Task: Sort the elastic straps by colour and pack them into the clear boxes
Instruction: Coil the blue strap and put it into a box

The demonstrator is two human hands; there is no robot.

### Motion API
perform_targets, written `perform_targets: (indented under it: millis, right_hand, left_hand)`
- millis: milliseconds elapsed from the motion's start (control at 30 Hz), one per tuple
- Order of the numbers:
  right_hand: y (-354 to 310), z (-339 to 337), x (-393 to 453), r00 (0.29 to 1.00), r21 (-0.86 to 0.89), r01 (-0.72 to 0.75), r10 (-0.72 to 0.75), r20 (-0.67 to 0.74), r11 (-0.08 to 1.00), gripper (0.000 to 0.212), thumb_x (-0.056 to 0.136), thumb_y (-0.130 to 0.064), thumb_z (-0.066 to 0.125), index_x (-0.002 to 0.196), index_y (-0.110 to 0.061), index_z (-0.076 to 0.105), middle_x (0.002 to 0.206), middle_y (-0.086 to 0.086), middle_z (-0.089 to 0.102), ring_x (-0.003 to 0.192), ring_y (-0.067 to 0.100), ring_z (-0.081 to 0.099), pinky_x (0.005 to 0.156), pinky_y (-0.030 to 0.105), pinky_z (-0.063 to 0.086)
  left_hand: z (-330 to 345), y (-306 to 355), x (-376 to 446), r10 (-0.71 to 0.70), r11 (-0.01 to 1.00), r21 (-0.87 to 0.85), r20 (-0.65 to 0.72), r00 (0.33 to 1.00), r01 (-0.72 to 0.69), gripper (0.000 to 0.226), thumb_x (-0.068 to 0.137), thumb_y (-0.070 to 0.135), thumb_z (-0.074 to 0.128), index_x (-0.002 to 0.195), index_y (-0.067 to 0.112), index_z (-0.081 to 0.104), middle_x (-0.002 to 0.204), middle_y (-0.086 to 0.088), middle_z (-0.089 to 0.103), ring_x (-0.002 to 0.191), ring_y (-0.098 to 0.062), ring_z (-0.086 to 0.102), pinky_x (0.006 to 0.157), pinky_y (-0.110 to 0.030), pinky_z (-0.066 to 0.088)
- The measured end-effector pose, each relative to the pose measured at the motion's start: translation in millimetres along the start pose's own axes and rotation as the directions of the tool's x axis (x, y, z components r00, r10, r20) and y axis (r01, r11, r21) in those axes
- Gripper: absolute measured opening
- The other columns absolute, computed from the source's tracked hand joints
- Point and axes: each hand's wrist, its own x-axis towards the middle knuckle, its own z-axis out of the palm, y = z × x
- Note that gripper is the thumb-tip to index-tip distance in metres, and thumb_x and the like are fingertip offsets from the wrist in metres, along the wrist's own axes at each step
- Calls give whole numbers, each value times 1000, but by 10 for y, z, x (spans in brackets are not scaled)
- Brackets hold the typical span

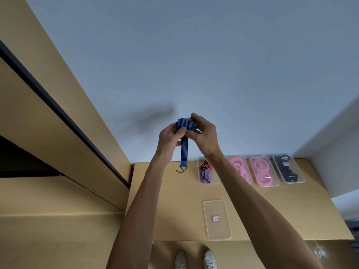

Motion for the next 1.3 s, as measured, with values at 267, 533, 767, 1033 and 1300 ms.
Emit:
perform_targets:
  millis: [267, 533, 767, 1033, 1300]
  right_hand:
    - [-47, -35, 32, 996, -53, -9, 13, 86, 999, 13, 93, -33, 64, 97, -24, 73, 83, 8, 70, 77, 19, 62, 74, 40, 50]
    - [10, -43, -4, 998, 160, -33, 40, -42, 987, 31, 85, -18, 75, 114, -8, 68, 108, 9, 73, 100, 18, 70, 90, 32, 54]
    - [-45, -39, -12, 999, 167, -37, 31, 39, 985, 49, 76, -11, 78, 122, -11, 63, 117, 9, 68, 107, 23, 67, 91, 35, 58]
    - [96, -54, -64, 978, 133, -155, 132, 161, 979, 66, 83, -2, 70, 143, -17, 46, 128, 0, 65, 114, 8, 64, 89, 33, 57]
    - [193, -48, -81, 937, -13, -291, 288, 197, 957, 32, 84, -11, 73, 115, -9, 64, 71, 2, 67, 61, 16, 56, 59, 25, 48]
  left_hand:
    - [-23, -55, 1, 74, 996, -58, 3, 997, -73, 52, 75, 10, 77, 122, 30, 68, 109, -4, 73, 108, -25, 69, 91, -34, 56]
    - [32, -71, -16, 61, 980, 192, -36, 997, -53, 22, 77, 50, 73, 92, 34, 73, 85, 4, 70, 83, -15, 67, 67, -31, 57]
    - [94, -112, -101, 35, 997, -68, 78, 996, -29, 32, 90, 30, 57, 118, 17, 68, 115, -13, 68, 108, -28, 66, 89, -45, 58]
    - [59, -61, -74, -5, 956, -291, -89, 996, -21, 31, 90, 20, 60, 118, 7, 66, 109, -15, 71, 100, -30, 69, 76, -43, 59]
    - [-65, -46, 25, 67, 995, -36, -416, 907, -90, 40, 74, 10, 73, 113, 15, 63, 107, -4, 72, 98, -19, 71, 73, -26, 59]
